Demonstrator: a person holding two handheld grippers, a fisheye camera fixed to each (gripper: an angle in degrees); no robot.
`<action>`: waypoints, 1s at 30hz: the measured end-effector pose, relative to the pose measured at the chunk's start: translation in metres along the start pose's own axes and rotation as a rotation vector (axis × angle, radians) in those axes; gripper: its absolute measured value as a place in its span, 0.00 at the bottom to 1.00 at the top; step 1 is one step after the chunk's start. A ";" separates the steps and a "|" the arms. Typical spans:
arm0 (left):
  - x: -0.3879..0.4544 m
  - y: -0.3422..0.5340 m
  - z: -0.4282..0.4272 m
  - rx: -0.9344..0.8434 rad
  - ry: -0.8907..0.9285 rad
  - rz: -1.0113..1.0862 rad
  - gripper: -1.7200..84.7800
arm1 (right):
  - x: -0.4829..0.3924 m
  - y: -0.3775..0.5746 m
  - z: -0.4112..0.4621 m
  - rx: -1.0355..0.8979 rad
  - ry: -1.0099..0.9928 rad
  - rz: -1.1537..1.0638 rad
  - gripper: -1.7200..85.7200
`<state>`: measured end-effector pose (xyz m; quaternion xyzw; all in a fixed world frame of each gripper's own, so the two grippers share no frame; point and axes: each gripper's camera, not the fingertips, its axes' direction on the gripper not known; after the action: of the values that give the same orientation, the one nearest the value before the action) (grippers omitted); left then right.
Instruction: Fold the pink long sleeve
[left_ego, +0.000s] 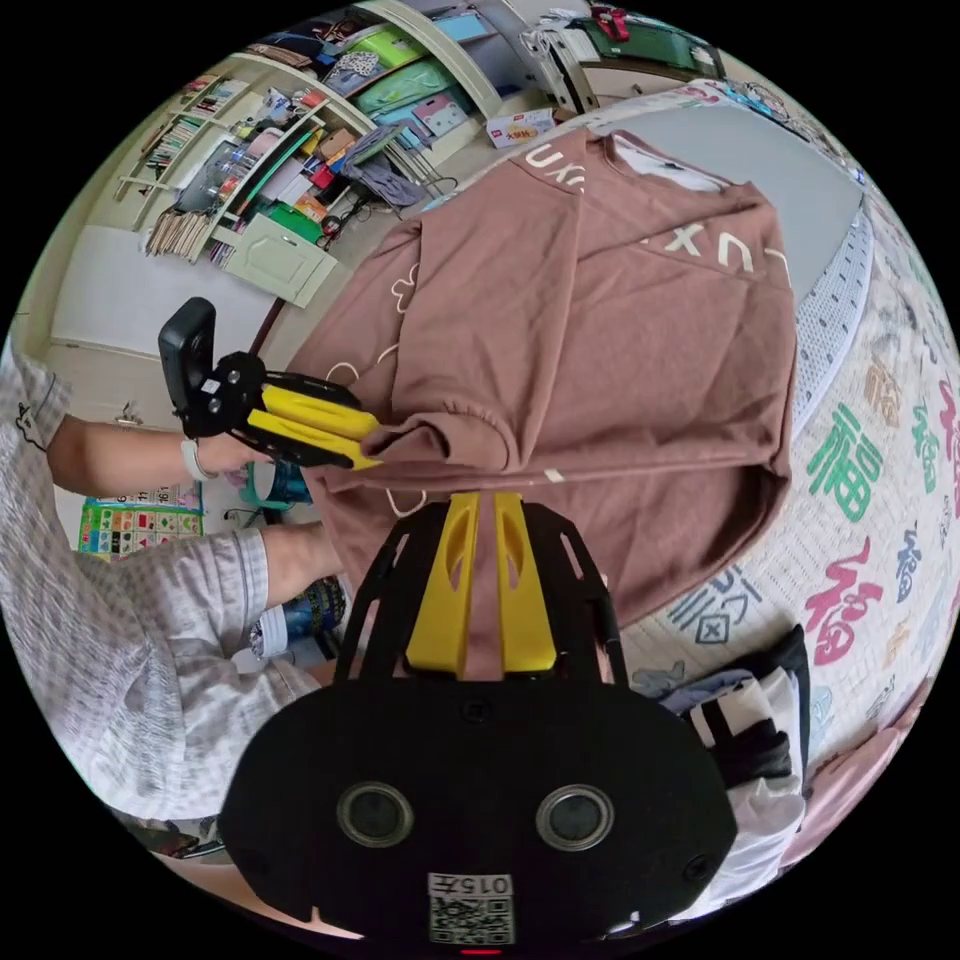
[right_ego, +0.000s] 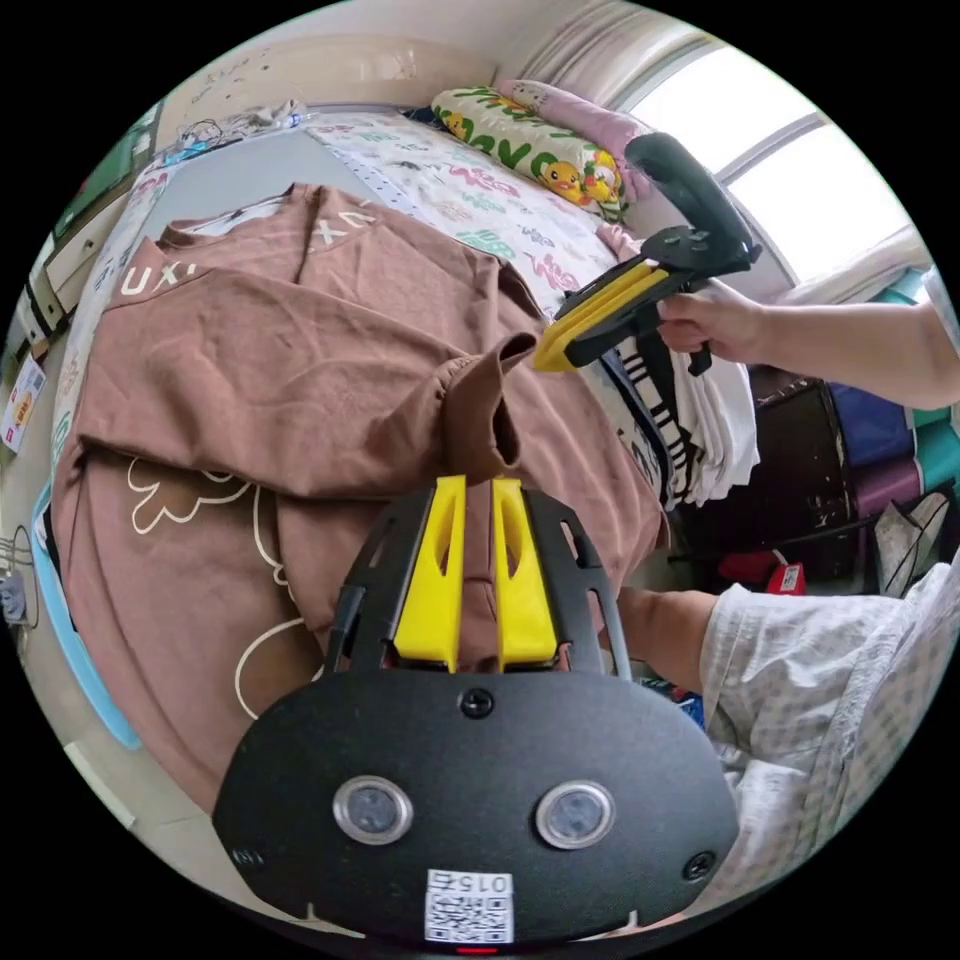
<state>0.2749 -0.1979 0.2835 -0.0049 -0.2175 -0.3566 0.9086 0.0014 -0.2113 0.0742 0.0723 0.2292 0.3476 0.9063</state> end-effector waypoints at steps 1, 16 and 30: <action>0.000 0.000 -0.007 0.001 0.000 0.010 0.05 | 0.001 -0.001 -0.002 0.009 0.009 -0.018 0.08; -0.057 -0.069 -0.066 -0.036 -0.095 0.056 0.04 | 0.028 -0.039 0.028 -0.134 0.009 -0.213 0.02; -0.071 -0.094 -0.108 -0.152 -0.057 0.152 0.04 | 0.008 -0.004 0.006 -0.061 0.097 -0.260 0.02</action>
<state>0.2106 -0.2399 0.1437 -0.1006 -0.2147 -0.3018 0.9234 0.0118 -0.2091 0.0752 -0.0022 0.2693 0.2373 0.9333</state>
